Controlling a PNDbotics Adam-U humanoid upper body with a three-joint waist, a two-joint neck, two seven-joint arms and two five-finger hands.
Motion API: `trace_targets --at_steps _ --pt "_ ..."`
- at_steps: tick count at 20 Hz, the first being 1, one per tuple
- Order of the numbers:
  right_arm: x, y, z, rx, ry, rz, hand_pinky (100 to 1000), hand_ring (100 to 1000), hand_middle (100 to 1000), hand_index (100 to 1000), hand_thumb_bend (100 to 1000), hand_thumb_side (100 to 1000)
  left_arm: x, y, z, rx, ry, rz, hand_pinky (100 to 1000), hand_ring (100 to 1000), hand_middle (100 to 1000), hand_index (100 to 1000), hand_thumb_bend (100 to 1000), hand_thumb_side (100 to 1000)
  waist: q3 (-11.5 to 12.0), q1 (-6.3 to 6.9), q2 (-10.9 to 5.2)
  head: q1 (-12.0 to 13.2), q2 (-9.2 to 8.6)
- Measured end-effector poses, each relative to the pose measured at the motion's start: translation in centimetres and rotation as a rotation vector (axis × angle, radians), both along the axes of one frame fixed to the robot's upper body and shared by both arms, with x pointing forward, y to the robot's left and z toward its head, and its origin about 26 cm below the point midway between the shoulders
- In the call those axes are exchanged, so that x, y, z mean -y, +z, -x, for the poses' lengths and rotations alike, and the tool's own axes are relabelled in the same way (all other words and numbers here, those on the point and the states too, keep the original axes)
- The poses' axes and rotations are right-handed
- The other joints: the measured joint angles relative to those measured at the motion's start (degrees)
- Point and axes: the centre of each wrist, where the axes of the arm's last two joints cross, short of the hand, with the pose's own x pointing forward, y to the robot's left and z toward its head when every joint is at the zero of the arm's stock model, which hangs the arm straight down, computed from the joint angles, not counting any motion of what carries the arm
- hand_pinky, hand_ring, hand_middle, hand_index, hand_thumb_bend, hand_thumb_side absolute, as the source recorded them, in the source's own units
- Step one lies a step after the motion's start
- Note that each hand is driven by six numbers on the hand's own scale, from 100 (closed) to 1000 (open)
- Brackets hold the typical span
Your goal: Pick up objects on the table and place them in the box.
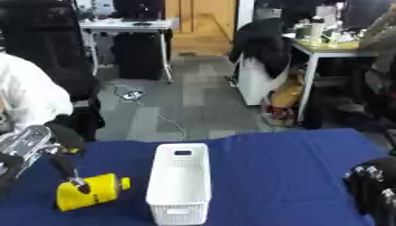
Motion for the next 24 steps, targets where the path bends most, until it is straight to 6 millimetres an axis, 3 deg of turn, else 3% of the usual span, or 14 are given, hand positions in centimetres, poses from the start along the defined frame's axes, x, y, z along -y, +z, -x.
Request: trace_targets --at_steps 10,24 --pt "-0.4 0.3 -0.1 0.007 0.021 -0.001 114 223 209 210 100 826 0.6 -3.0 -0.3 -0.072 0.002 -0.005 924 878 758 848 945 1000 -0.9 0.2 0.02 1.1 0.44" --pt "-0.4 0.4 -0.1 0.009 0.027 -0.002 114 223 209 207 100 827 0.5 -5.6 -0.1 -0.137 0.015 -0.073 916 875 760 867 990 1000 -1.2 0.26 0.07 2.2 0.99"
